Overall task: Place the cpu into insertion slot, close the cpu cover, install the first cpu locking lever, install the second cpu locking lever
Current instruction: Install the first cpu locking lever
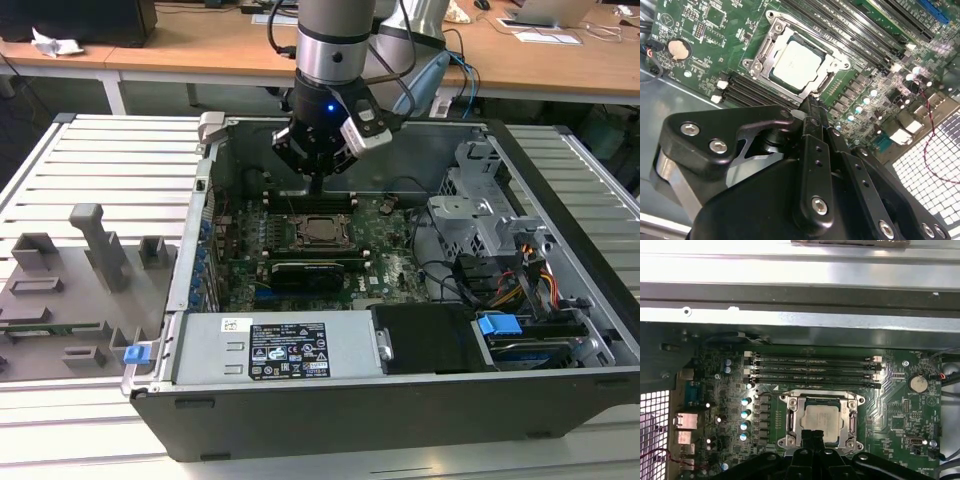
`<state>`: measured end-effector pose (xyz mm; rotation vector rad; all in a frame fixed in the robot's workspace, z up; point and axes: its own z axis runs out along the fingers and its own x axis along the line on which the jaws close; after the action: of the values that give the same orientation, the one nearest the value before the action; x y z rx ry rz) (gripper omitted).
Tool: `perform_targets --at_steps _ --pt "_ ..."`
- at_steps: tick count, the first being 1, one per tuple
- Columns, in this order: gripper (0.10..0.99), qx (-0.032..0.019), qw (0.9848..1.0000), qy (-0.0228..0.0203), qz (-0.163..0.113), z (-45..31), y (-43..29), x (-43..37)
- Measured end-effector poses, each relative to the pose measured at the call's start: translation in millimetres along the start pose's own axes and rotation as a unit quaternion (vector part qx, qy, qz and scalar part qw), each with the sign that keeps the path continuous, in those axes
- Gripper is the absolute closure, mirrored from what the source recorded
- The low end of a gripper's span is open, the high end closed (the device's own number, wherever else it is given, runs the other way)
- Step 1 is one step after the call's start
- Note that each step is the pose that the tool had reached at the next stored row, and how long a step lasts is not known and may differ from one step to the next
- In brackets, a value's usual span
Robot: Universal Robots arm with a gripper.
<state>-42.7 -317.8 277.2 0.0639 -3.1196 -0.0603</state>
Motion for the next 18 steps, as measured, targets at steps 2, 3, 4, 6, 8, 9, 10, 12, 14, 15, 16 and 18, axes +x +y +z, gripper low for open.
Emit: perform_targets --at_steps 2,3,4,6,8,9,10,12,14,15,16,18 --pt "0.98 0.0001 1.0 0.0002 -0.006 0.0 0.0 0.0" --pt "0.98 0.0002 1.0 0.0003 -0.009 0.2 0.0 0.0" --pt "0.98 0.0002 0.9999 0.0002 -0.012 0.5 0.0 0.0" --pt "0.98 0.0002 0.9999 0.0002 -0.015 1.2 0.0 0.4" --pt "0.98 0.0004 0.9999 0.0004 -0.017 1.7 0.0 1.4" --pt "0.98 0.0004 0.9998 0.0004 -0.018 2.1 0.0 2.4" --pt "0.98 0.0003 0.9998 0.0004 -0.019 2.6 0.1 3.7" --pt "0.98 0.0004 0.9998 0.0005 -0.02 3.7 0.2 8.2" --pt "0.98 0.0004 0.9998 -0.0004 -0.021 5.7 0.6 18.2" --pt "0.98 0.0004 0.9998 -0.0008 -0.021 6.2 0.6 20.7" --pt "0.98 0.0004 0.9998 -0.001 -0.02 6.9 0.8 22.9" --pt "0.98 0.0003 0.9999 -0.0011 -0.015 9.1 0.9 24.6"
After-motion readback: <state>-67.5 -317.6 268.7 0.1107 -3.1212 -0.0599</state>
